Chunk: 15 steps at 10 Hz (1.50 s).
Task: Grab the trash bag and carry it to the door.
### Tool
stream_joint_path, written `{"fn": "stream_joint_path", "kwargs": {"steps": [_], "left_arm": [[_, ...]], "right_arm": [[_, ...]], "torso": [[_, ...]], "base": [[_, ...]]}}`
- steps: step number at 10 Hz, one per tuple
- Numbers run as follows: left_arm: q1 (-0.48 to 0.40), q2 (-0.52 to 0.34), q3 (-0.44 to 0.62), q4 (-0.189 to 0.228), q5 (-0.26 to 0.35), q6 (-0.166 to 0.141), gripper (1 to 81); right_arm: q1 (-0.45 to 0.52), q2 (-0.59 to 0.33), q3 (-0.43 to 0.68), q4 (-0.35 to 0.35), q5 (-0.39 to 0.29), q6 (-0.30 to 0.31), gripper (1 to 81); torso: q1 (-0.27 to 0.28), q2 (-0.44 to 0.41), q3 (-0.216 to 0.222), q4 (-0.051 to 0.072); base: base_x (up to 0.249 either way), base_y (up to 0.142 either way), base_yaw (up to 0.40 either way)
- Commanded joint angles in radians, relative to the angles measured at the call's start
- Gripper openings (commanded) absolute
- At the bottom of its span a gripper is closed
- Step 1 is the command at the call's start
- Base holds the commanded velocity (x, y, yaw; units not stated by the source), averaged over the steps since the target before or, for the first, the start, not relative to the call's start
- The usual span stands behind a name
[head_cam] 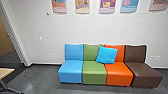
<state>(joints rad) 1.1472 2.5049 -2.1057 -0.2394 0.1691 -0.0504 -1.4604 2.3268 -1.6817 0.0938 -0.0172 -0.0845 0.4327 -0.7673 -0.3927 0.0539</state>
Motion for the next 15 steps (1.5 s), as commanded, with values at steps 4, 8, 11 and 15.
{"fn": "stream_joint_path", "kwargs": {"steps": [4,8,11,15], "left_arm": [[-0.097,-0.027,0.013,-0.008,0.073,0.0,81.1],[-0.097,-0.026,0.013,-0.015,0.075,0.0,81.1],[-0.099,-0.027,0.013,-0.015,0.075,0.001,81.1],[-0.158,-0.023,0.012,-0.02,0.116,-0.002,81.1]], "right_arm": [[0.281,-0.074,0.013,0.07,-0.125,-0.001,81.1],[0.43,-0.05,-0.007,0.135,-0.205,-0.001,81.1],[0.508,-0.067,-0.005,0.164,-0.257,-0.001,81.1],[0.593,-0.079,-0.002,0.21,-0.296,-0.001,81.1]], "torso": [[0.132,-0.208,0.0,0.0],[0.215,-0.342,-0.098,0.0],[0.271,-0.43,-0.171,0.0],[0.363,-0.573,-0.307,0.0]], "base": [[0.0,0.0,0.0],[0.0,0.0,0.0],[0.0,0.0,0.0],[0.0,0.0,0.0]]}}
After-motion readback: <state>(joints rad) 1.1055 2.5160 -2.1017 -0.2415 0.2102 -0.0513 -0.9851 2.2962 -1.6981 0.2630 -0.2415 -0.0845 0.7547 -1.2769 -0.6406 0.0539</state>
